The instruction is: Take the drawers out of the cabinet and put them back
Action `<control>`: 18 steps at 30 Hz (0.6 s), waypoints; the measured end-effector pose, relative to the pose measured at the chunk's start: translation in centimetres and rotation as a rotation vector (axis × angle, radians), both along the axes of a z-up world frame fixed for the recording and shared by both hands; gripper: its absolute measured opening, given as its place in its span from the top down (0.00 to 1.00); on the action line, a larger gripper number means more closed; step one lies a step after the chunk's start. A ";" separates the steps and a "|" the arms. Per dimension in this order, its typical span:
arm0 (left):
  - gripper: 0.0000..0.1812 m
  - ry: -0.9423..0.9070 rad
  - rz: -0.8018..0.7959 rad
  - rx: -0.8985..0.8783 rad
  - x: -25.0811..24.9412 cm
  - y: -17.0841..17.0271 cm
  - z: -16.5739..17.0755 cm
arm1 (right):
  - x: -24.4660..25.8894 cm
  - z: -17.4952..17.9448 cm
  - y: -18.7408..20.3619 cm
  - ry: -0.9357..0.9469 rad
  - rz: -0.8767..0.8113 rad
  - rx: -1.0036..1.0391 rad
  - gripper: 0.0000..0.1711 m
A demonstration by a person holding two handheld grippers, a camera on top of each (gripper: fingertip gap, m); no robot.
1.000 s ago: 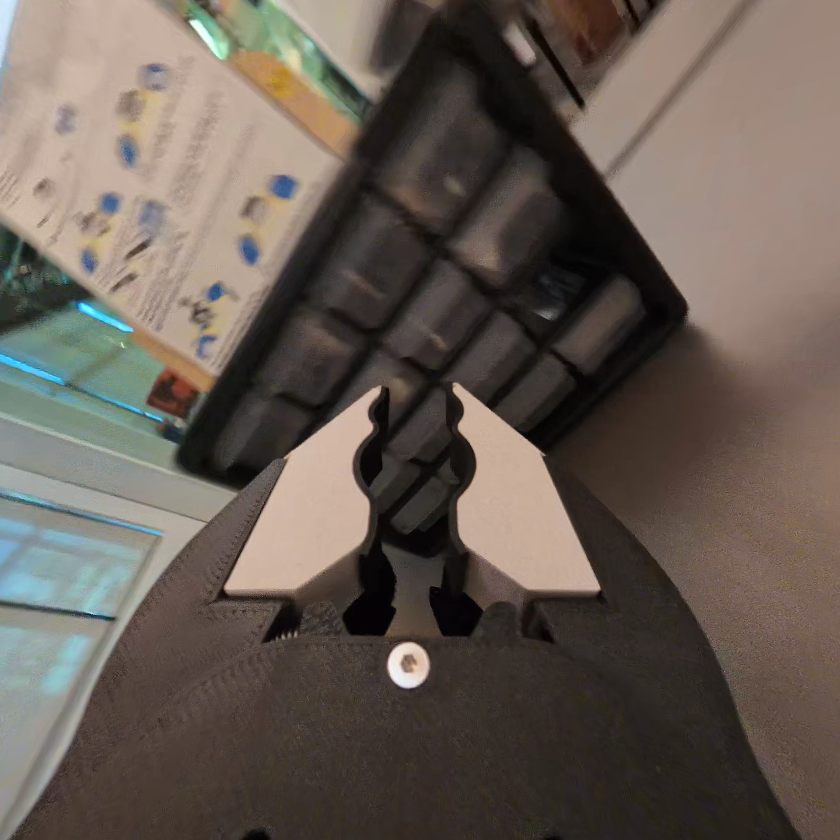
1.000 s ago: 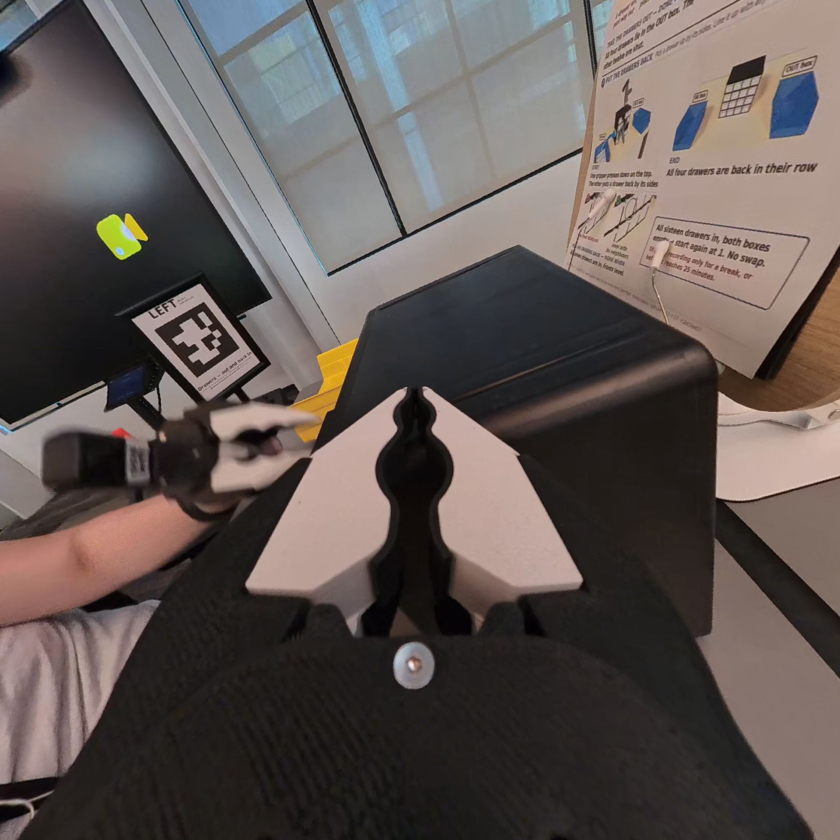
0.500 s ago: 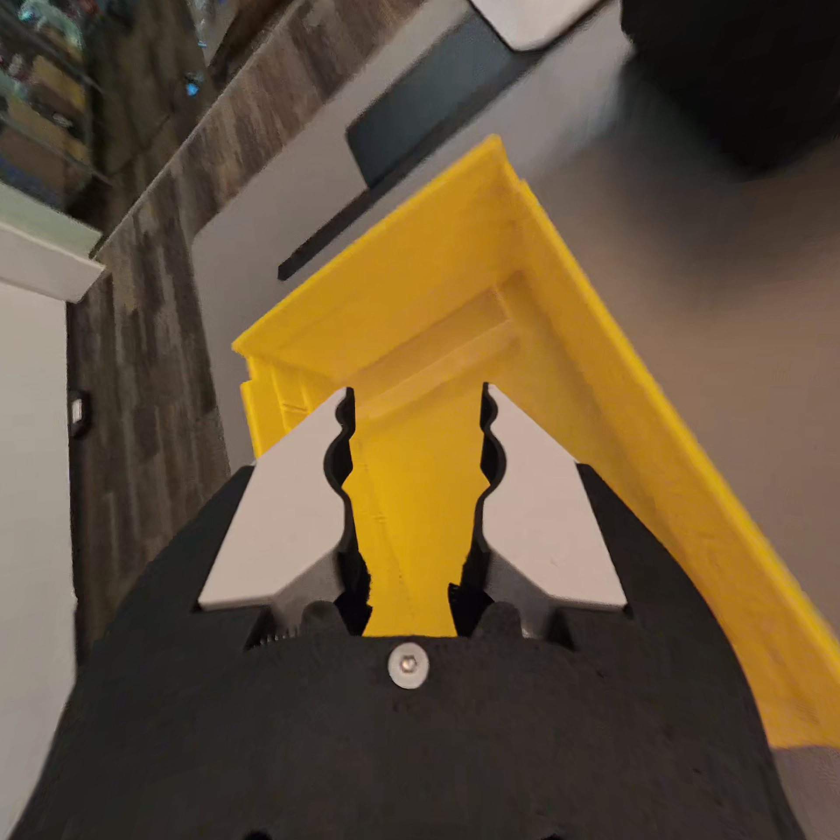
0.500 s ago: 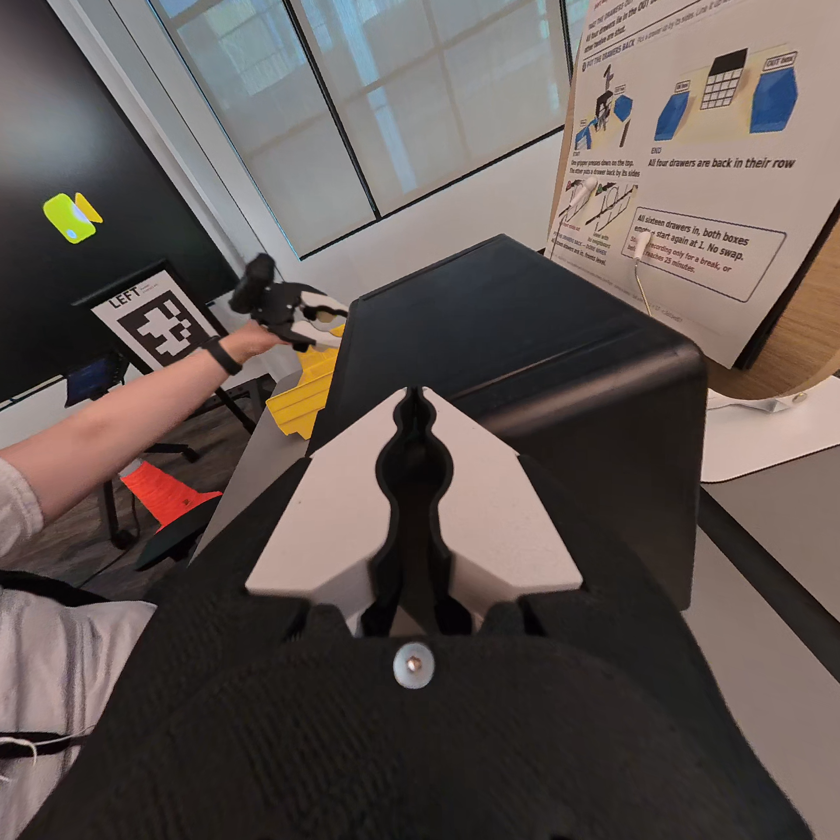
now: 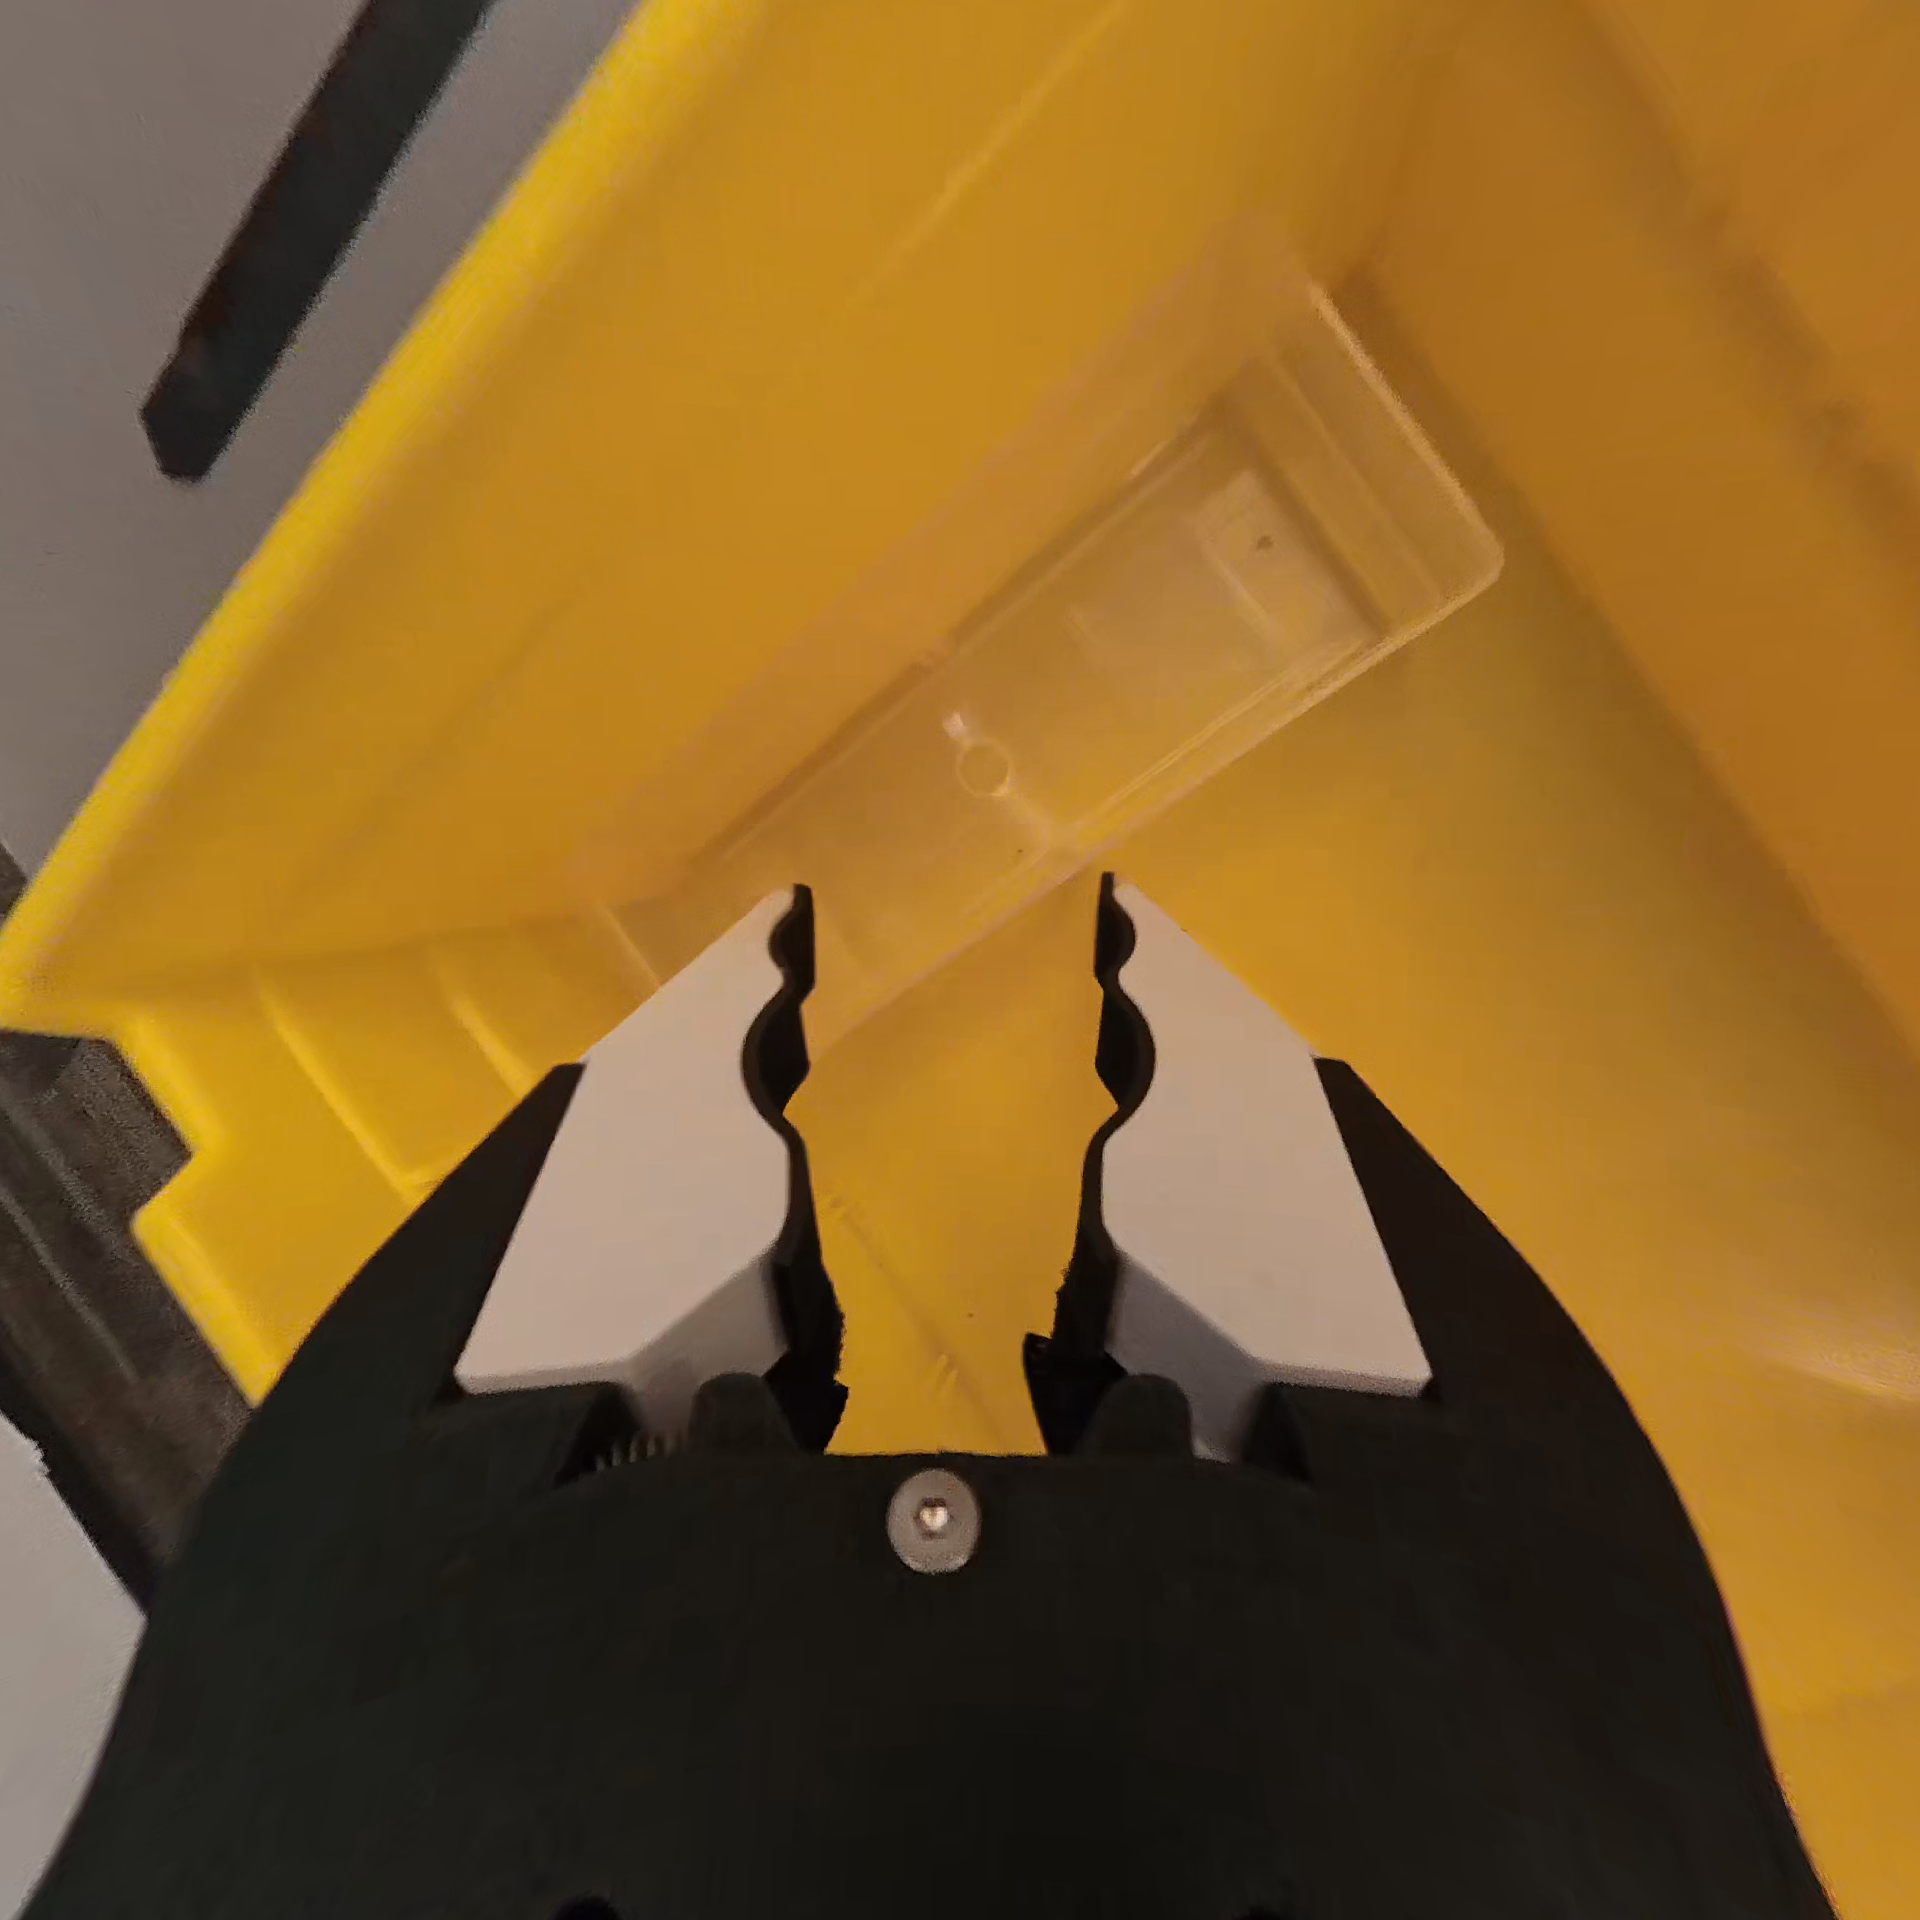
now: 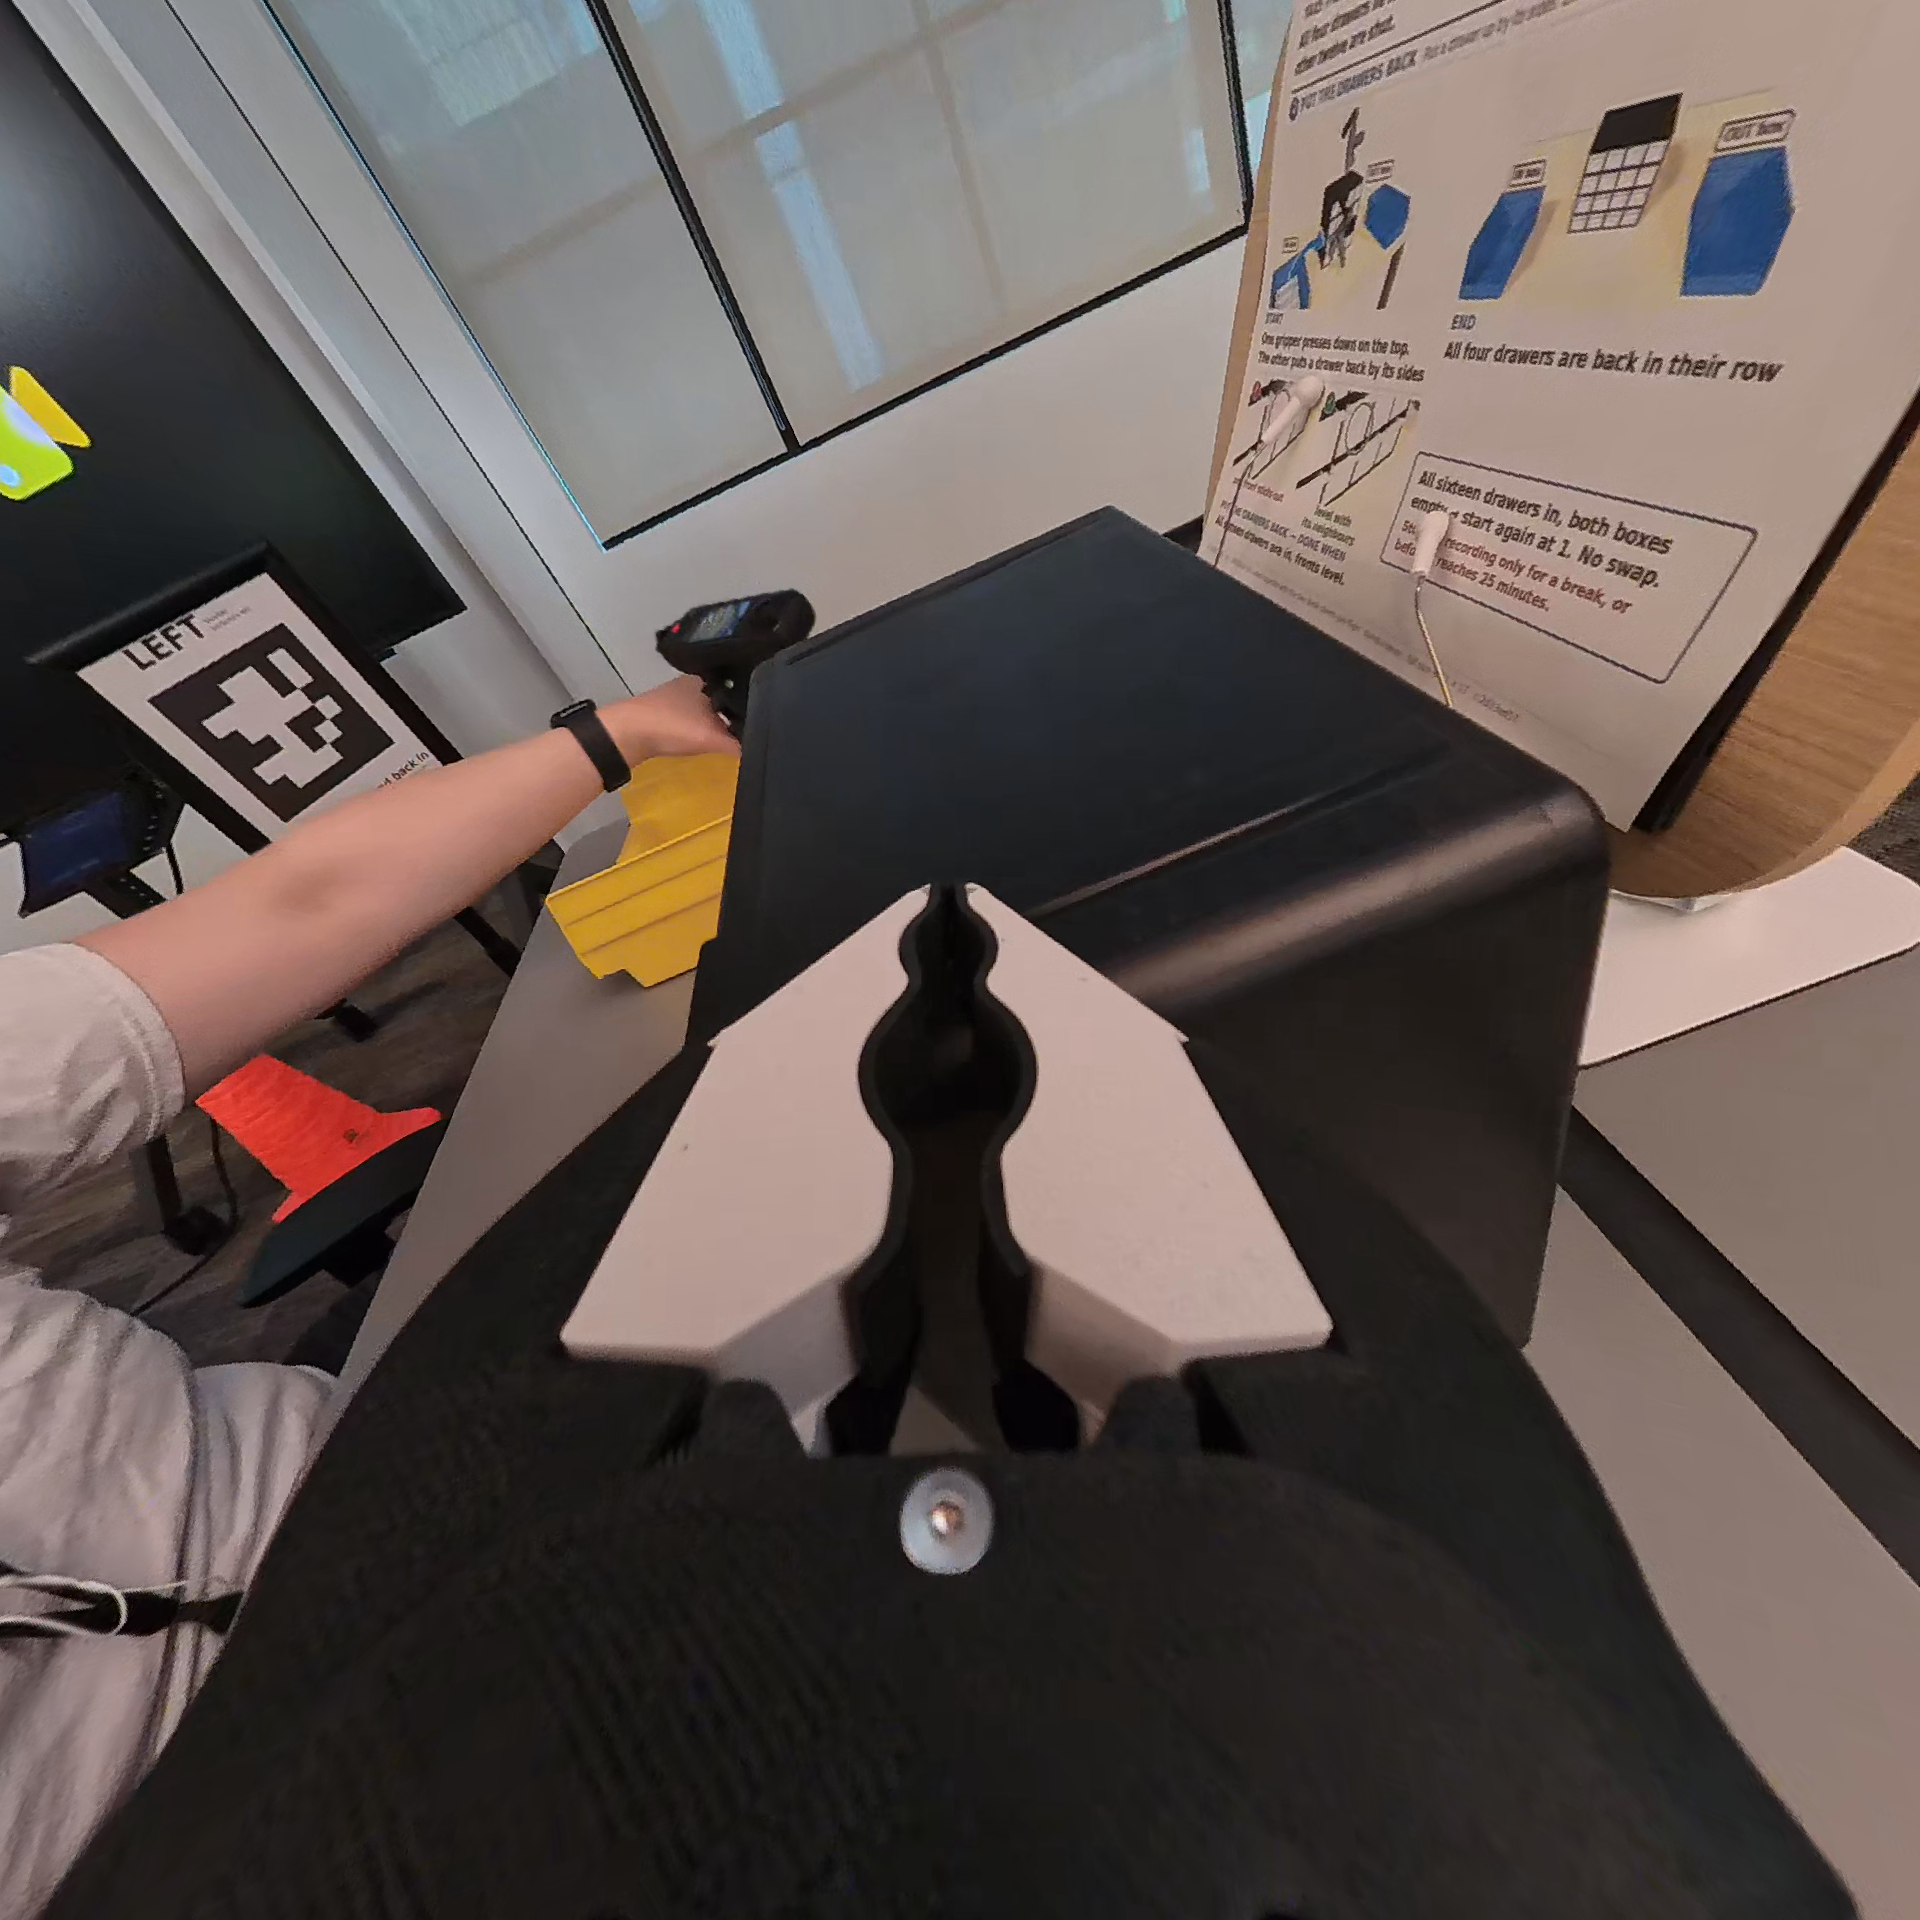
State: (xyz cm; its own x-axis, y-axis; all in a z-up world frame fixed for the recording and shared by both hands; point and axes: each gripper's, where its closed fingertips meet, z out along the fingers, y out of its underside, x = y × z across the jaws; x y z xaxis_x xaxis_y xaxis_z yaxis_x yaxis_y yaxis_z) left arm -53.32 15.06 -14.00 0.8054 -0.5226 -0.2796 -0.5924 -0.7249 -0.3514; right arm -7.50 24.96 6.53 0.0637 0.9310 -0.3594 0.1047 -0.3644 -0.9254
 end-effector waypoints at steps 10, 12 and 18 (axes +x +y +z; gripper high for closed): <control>0.94 0.052 -0.102 -0.097 1.6 -3.1 -0.7 | -0.2 0.0 -0.1 -0.002 0.003 0.007 1.00; 0.97 0.060 -0.103 -0.132 1.8 -4.7 -0.7 | -0.3 0.0 -0.1 -0.003 0.003 0.005 1.00; 1.00 0.164 -0.058 -0.174 1.3 -9.6 -0.1 | -0.5 -0.1 -0.2 -0.022 -0.004 0.035 1.00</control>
